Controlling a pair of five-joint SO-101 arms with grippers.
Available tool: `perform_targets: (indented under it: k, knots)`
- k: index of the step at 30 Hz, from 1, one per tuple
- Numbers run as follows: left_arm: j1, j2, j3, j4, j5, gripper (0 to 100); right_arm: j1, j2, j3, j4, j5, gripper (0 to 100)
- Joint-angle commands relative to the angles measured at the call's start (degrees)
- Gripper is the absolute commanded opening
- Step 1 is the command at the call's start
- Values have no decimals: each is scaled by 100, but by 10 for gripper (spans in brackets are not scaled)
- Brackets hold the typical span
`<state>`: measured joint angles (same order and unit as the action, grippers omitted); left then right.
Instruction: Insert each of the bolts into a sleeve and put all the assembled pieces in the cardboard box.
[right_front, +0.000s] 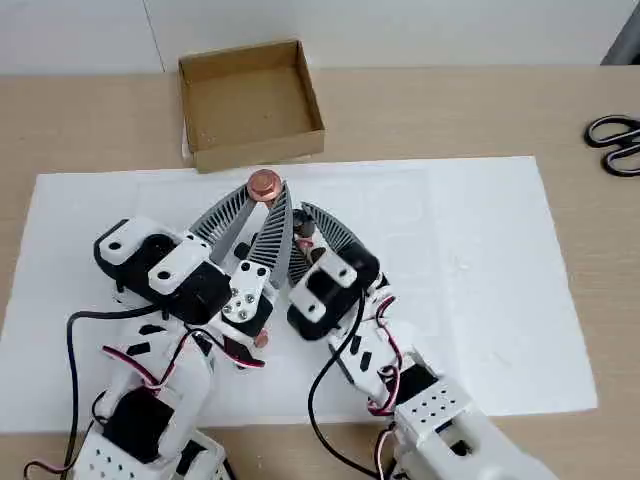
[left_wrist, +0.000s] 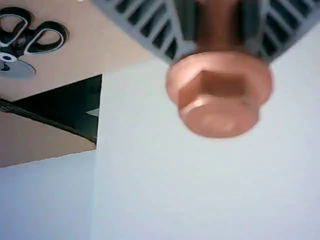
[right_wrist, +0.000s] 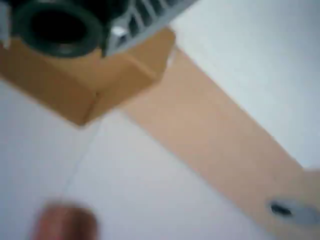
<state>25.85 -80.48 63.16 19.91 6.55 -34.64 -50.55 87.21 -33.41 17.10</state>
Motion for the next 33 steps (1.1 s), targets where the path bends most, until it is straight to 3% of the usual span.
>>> perform_targets:
  k: [1,7,10,20,33]
  knots:
    - [26,-62,-497,-158,-35,8,215,-347,-563,505,9,4]
    - [9,-62,-532,-158,-35,8,224,-1596,-1407,2668,-466,4]
    - [9,-62,-532,-158,-35,8,224,-2158,-1284,3204,-510,4]
    - [9,-62,-523,-158,-35,8,40,-3618,-114,2158,-79,4]
    - [53,-62,-479,-149,-26,7,-101,-4163,941,2070,-114,4]
